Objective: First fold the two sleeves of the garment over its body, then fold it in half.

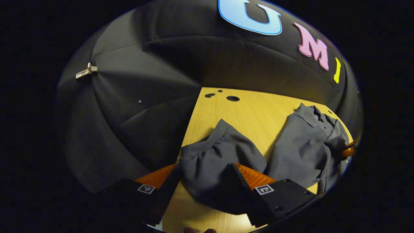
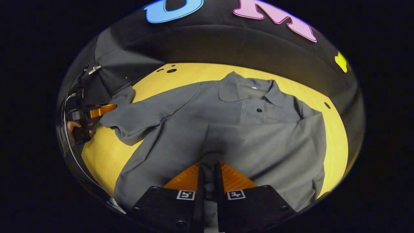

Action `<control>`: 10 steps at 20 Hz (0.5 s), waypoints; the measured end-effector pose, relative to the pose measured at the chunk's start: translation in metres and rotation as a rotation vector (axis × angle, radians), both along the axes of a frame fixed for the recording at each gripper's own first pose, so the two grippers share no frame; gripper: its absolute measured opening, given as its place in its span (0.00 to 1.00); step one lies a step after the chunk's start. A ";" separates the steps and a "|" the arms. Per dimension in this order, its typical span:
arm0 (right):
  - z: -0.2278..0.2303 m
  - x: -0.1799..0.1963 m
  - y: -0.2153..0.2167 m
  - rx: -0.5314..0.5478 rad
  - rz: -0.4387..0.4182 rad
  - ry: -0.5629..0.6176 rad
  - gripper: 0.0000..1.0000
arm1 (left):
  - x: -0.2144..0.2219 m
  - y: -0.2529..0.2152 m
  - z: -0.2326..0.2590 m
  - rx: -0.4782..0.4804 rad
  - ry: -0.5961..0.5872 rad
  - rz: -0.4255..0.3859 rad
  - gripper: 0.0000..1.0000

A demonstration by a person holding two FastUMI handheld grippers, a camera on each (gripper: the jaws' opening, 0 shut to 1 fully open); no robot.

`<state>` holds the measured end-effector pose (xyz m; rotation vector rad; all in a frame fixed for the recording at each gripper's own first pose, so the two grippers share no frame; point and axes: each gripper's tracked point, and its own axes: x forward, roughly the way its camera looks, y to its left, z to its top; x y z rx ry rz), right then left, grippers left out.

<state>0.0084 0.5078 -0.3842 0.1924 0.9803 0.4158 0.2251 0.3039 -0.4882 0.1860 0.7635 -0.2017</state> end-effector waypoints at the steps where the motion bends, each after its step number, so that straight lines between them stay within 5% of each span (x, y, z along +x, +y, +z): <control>1: 0.003 -0.004 0.004 0.027 0.005 0.013 0.23 | 0.000 -0.002 -0.001 -0.001 0.003 -0.005 0.96; 2: 0.006 -0.010 0.010 0.064 0.013 0.030 0.28 | 0.000 -0.004 -0.003 0.000 0.009 -0.010 0.96; 3: 0.013 -0.019 0.016 0.114 0.023 0.047 0.20 | -0.001 -0.002 -0.006 0.006 0.018 -0.014 0.96; 4: 0.021 -0.025 0.025 0.170 0.035 0.065 0.55 | -0.002 -0.003 -0.008 0.015 0.027 -0.015 0.96; 6: 0.032 -0.036 0.030 0.222 0.043 0.088 0.61 | -0.002 -0.002 -0.011 0.031 0.037 -0.014 0.96; 7: 0.035 -0.037 0.026 0.216 0.040 0.075 0.79 | -0.002 -0.001 -0.011 0.046 0.041 -0.014 0.97; 10: 0.043 -0.034 0.001 0.186 0.004 0.032 0.84 | -0.001 -0.009 -0.012 0.048 0.045 -0.024 0.91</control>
